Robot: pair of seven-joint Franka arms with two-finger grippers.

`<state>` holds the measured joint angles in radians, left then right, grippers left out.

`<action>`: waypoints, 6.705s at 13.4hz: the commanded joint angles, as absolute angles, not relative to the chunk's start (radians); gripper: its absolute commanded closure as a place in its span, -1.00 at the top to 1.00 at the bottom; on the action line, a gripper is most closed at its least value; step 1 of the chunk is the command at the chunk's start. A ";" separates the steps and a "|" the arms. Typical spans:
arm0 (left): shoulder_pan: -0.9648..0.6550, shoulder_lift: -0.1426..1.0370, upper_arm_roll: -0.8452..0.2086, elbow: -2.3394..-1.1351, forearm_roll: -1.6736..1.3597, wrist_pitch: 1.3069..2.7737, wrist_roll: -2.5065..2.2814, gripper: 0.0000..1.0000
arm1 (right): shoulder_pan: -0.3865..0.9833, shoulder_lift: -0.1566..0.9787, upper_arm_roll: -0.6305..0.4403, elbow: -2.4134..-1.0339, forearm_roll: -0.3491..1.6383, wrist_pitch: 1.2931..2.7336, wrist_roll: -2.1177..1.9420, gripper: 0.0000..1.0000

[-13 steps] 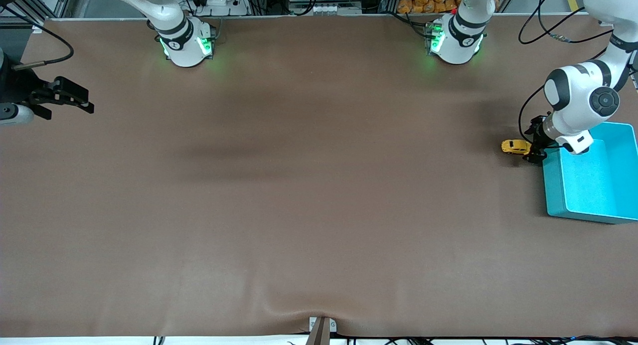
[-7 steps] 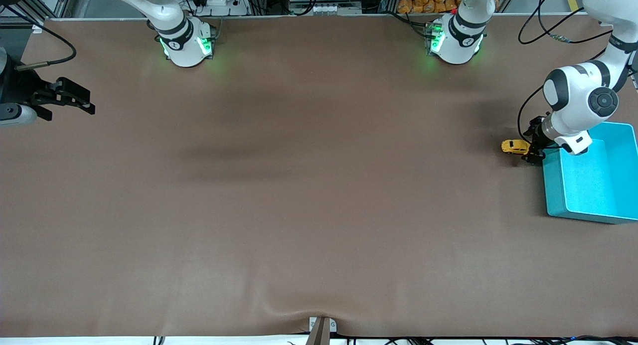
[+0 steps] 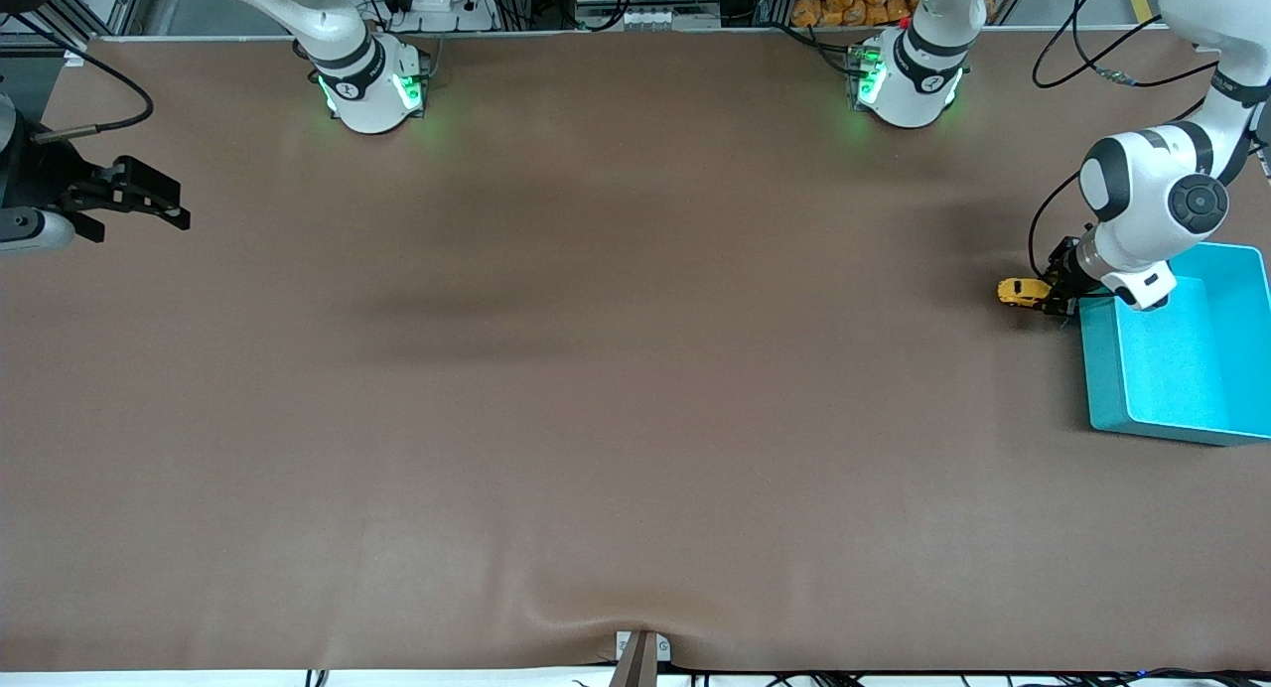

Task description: Wind and store yellow beetle car

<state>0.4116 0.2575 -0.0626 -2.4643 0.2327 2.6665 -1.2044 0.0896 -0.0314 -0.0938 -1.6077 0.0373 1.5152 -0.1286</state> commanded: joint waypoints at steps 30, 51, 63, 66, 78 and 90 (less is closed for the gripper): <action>0.607 0.357 -0.084 -2.004 0.408 2.334 0.184 -0.63 | 0.106 -0.061 -0.098 -1.626 0.026 1.560 -0.118 1.00; 0.623 0.543 -0.091 -1.937 0.408 2.482 0.322 -0.39 | 0.098 -0.061 -0.100 -1.625 0.029 1.558 -0.118 1.00; 0.632 0.540 -0.091 -1.910 0.396 2.493 0.305 1.00 | 0.109 -0.075 -0.149 -1.577 0.018 1.546 -0.118 1.00; 0.629 0.517 -0.092 -1.901 0.391 2.485 0.269 1.00 | 0.107 -0.092 -0.147 -1.574 0.031 1.546 -0.114 1.00; 0.500 0.229 -0.183 -1.510 0.105 1.777 0.354 1.00 | 0.107 -0.094 -0.146 -1.565 0.023 1.546 -0.112 1.00; 0.071 -0.044 -0.046 -1.496 0.055 1.493 0.173 1.00 | 0.094 -0.094 -0.149 -1.569 0.029 1.546 -0.118 1.00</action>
